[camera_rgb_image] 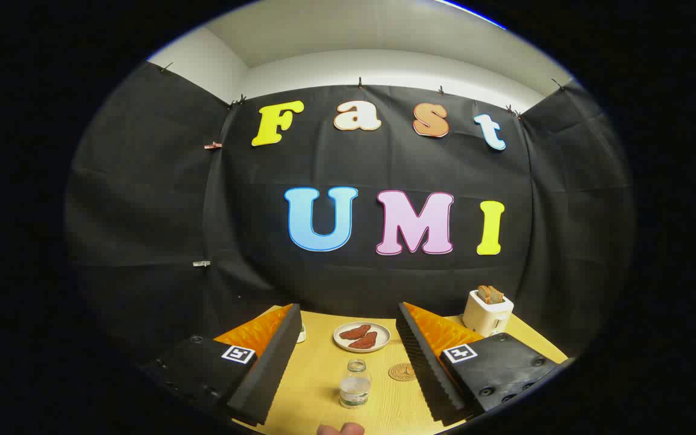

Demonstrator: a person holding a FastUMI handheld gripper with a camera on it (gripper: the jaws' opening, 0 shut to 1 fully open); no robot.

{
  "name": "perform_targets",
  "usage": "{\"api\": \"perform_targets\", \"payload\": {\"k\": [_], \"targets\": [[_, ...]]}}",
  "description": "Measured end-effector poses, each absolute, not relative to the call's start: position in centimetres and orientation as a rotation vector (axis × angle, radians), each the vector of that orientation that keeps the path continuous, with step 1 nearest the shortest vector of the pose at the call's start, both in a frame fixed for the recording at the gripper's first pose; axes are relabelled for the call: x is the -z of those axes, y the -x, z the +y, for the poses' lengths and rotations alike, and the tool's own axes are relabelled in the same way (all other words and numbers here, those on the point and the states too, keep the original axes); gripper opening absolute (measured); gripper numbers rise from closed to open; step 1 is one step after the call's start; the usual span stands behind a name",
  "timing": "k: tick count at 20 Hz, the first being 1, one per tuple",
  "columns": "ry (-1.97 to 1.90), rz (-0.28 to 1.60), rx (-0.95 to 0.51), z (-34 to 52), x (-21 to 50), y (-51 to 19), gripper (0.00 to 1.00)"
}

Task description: Take the bottle from table, then pour the juice into the cup, finally place the bottle on the coaster

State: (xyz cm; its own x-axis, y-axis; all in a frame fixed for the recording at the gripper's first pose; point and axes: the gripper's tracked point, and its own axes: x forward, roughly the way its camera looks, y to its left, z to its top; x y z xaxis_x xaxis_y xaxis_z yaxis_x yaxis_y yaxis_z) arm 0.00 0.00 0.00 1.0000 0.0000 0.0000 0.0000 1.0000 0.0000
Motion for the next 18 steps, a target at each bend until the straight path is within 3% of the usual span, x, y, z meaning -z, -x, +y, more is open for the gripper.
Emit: {"api": "perform_targets", "payload": {"k": [11, 18], "targets": [[0.02, 0.01, -0.021, 0.5, 1.0, -0.6, 0.97], [0.049, -0.04, 0.038, 0.0, 1.6, -1.2, 0.96]]}}
